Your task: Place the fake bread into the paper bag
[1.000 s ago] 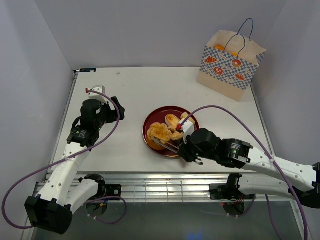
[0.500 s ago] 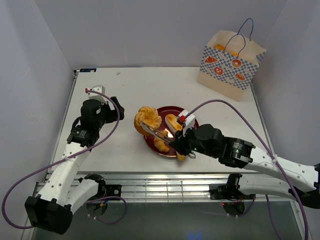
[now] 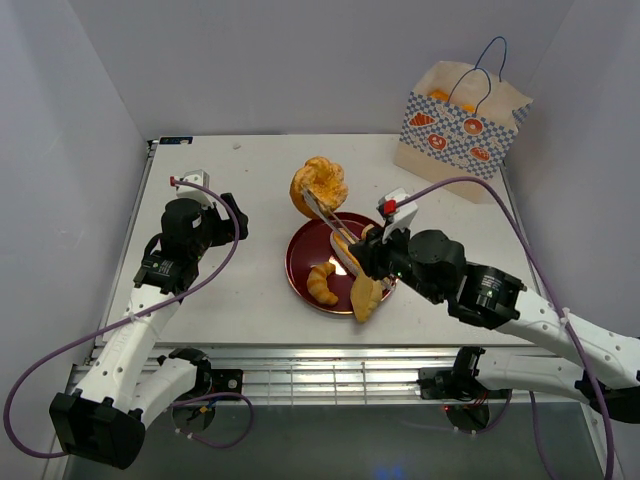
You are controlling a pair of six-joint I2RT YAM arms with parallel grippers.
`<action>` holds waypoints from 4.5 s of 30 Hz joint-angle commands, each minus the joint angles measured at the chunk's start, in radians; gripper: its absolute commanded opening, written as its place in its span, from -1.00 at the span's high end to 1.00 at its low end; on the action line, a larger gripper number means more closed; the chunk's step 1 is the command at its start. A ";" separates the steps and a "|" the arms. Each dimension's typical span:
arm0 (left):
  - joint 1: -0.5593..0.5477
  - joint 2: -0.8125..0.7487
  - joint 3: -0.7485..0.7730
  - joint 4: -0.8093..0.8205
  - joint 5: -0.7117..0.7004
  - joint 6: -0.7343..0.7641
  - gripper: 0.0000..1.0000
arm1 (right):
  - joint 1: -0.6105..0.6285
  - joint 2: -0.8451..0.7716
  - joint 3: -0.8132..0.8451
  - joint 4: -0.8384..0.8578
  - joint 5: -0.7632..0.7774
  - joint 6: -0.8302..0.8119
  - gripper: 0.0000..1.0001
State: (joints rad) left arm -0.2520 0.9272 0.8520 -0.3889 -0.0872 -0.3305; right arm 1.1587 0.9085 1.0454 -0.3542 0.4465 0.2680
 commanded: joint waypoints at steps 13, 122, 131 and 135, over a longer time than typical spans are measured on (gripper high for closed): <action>-0.003 -0.033 0.022 0.007 -0.008 0.002 -0.96 | -0.502 0.115 0.232 0.162 -0.230 -0.073 0.85; -0.004 -0.034 0.015 -0.002 -0.066 -0.016 -0.96 | -0.794 -0.350 -0.404 -0.040 -0.645 0.046 0.02; -0.004 -0.024 0.015 -0.002 -0.052 -0.018 -0.96 | -0.795 -0.353 -0.415 -0.112 -0.566 0.039 -0.01; -0.004 -0.016 0.016 -0.002 -0.049 -0.018 -0.96 | -0.795 -0.315 -0.444 -0.069 -0.580 0.033 -0.01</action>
State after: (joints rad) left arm -0.2527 0.9096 0.8516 -0.3893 -0.1413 -0.3420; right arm 0.3603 0.5728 0.6243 -0.4671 -0.1513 0.3096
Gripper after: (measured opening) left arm 0.979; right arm 0.505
